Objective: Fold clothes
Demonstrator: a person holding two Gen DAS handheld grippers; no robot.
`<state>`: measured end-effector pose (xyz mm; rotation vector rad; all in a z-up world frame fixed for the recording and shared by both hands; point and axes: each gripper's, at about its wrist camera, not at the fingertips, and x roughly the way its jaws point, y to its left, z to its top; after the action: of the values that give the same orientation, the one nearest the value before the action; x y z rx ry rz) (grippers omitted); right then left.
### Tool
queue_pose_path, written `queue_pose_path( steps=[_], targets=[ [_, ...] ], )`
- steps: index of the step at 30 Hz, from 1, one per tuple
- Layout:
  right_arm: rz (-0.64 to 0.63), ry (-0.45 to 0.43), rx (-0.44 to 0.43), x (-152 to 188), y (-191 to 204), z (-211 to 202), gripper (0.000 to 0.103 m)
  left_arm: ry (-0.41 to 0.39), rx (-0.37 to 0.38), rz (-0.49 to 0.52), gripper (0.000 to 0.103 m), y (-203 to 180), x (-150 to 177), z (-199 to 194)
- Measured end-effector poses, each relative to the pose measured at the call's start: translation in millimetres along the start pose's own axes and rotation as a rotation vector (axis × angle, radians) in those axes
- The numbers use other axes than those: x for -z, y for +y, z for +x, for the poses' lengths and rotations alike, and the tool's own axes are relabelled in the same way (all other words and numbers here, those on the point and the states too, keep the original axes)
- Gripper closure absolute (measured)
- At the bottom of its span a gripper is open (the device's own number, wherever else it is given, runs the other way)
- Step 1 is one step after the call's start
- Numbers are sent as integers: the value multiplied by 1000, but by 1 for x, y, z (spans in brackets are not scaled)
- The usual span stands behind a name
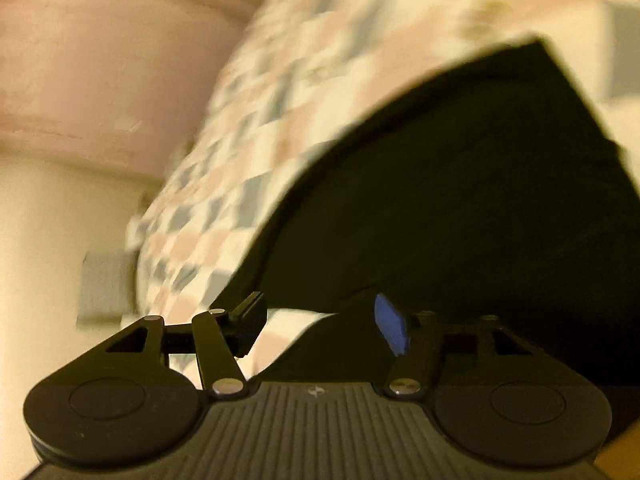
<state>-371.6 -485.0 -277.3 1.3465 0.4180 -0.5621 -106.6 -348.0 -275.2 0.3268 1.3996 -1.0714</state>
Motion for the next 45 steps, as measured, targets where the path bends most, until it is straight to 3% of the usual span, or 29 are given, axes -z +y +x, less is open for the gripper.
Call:
queue_pose_path(
  steps=[2,3,5,6,7,10,13,21,24,28,29,31,34,37,40,41,43,45],
  targets=[
    [-23,-43,-5,-10,0,-8,41,-21,-20,7,59,-1,-4,-6],
    [40,-69,1,-19,-17,-14,43,-32,-31,11,59,-1,-6,-8],
    [239,-123,24,-37,-68,-27,52,-31,-53,6,59,2,-6,-9],
    [373,-166,29,-38,-100,-38,64,-25,-60,-5,59,4,-6,-9],
    [496,-210,33,-39,-131,-49,69,-18,-67,-16,59,6,-6,-8],
    [714,-324,23,-32,-197,-74,69,-1,-72,-32,59,8,-6,-2],
    [866,-342,-24,-25,-227,-70,69,22,-75,-21,59,3,-10,7],
    [905,-340,70,-21,-246,-38,67,5,-55,14,58,-9,-26,9],
    [865,-347,105,-27,-249,-30,93,11,-65,7,58,-6,-28,10],
    [699,-449,49,-40,-225,-41,99,4,-68,-6,58,0,-25,7],
    [623,-465,39,-43,-212,-47,100,0,-66,-15,58,3,-23,5],
    [355,-452,79,-51,-169,-52,99,-4,-66,-30,58,10,-21,3],
    [-126,-334,155,-50,-88,-30,99,-4,-66,-54,58,17,-18,3],
    [-550,-177,254,-19,-24,18,97,5,-61,-78,58,23,-17,5],
    [-891,-30,397,29,7,60,78,-10,-53,-73,58,22,-18,1],
    [-946,-9,413,43,10,64,78,-16,-49,-70,58,22,-18,-1],
    [-914,-77,381,51,11,49,78,-27,-48,-65,58,22,-16,-6],
    [-818,-214,355,44,11,26,78,-35,-55,-67,58,27,-14,-10]
  ],
)
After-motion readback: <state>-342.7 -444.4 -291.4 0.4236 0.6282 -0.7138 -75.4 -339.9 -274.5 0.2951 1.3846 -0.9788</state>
